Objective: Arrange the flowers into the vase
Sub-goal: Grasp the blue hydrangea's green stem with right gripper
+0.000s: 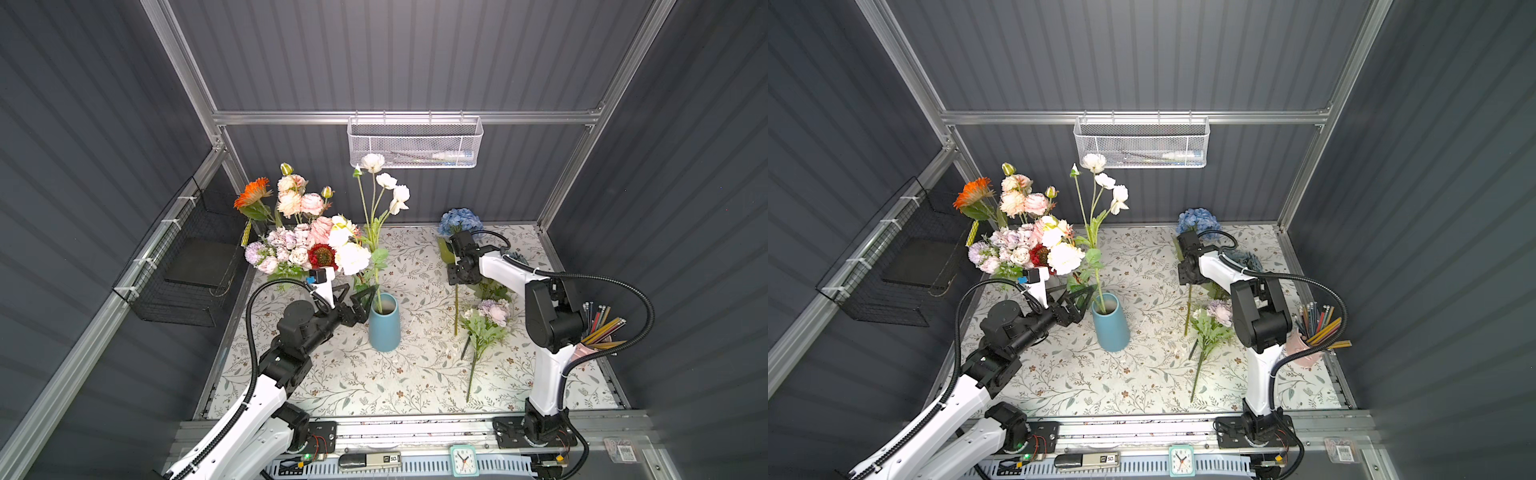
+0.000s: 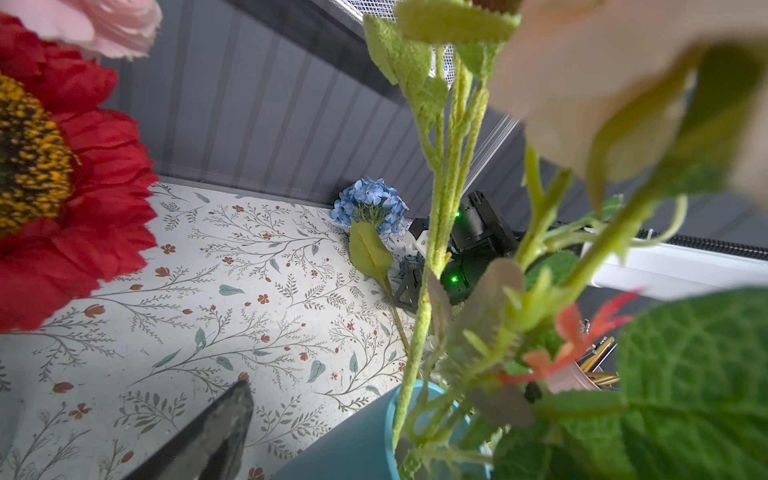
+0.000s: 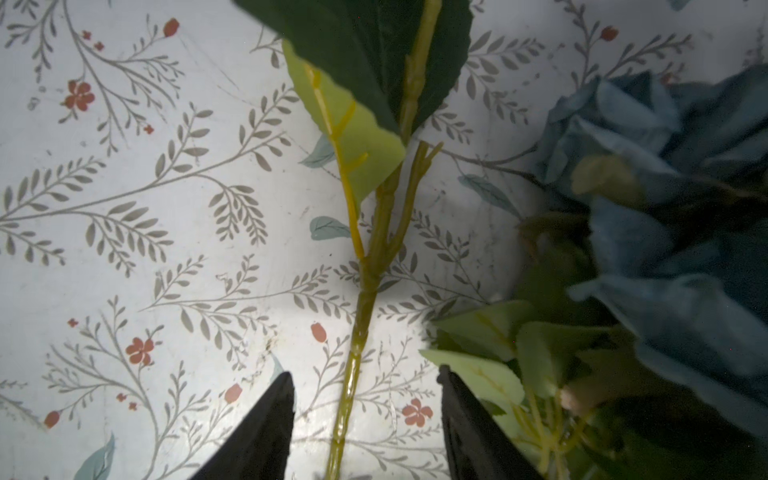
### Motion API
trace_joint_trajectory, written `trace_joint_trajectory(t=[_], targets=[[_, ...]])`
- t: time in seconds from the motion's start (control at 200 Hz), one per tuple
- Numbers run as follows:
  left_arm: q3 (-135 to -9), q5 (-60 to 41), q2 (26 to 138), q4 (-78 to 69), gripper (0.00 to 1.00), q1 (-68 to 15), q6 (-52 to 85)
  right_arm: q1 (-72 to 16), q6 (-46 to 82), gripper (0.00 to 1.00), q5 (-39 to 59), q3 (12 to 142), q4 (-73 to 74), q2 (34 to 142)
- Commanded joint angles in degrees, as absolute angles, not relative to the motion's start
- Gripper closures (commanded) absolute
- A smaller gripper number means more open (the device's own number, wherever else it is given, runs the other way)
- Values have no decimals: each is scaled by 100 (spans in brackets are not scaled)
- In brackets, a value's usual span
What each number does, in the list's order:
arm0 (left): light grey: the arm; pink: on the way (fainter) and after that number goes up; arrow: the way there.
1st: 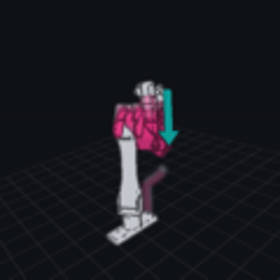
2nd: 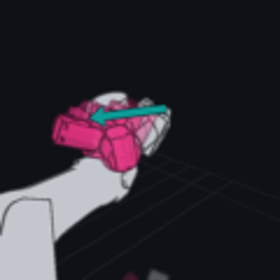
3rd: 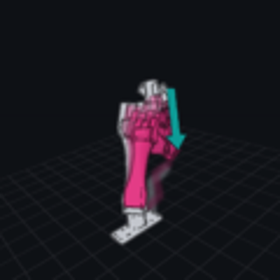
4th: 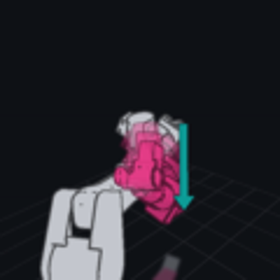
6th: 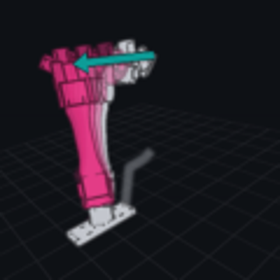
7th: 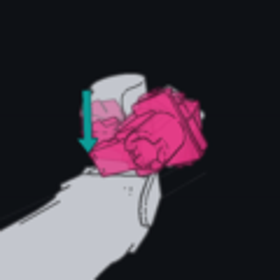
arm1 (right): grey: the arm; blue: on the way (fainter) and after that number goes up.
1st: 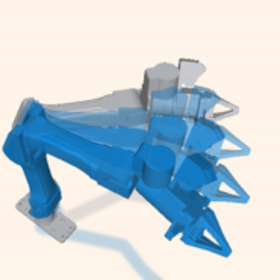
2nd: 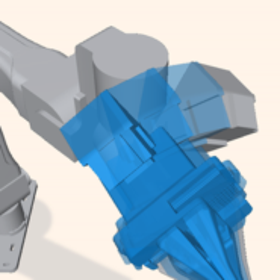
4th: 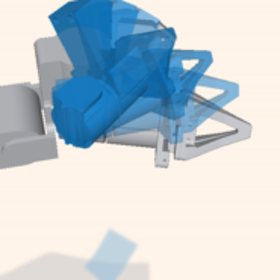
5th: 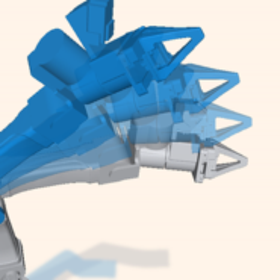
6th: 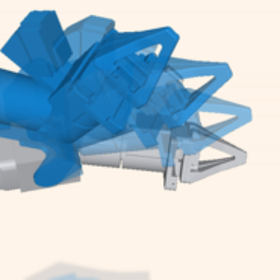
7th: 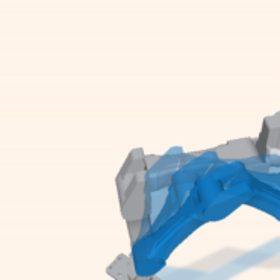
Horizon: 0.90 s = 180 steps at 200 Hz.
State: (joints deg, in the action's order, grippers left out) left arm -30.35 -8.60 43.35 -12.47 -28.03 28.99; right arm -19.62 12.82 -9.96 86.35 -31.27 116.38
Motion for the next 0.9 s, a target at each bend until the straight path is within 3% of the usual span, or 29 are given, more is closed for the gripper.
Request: trace_joint_trajectory(t=[0.0,0.365,0.555,0.896], targets=[[-3014,-894,4270,-1230,0,-2788,2954,-1925,1246,47,-806,8895,-3304,11849],[-3034,-904,4298,-1240,0,-2792,2971,-1907,1217,60,-758,9587,-3651,12483],[-3046,-885,4282,-1230,0,-2794,2962,-1892,1274,60,-1322,9625,-3768,12524],[-3063,-900,4320,-1250,0,-2794,2963,-1811,1371,69,-823,9662,-3700,12818]])
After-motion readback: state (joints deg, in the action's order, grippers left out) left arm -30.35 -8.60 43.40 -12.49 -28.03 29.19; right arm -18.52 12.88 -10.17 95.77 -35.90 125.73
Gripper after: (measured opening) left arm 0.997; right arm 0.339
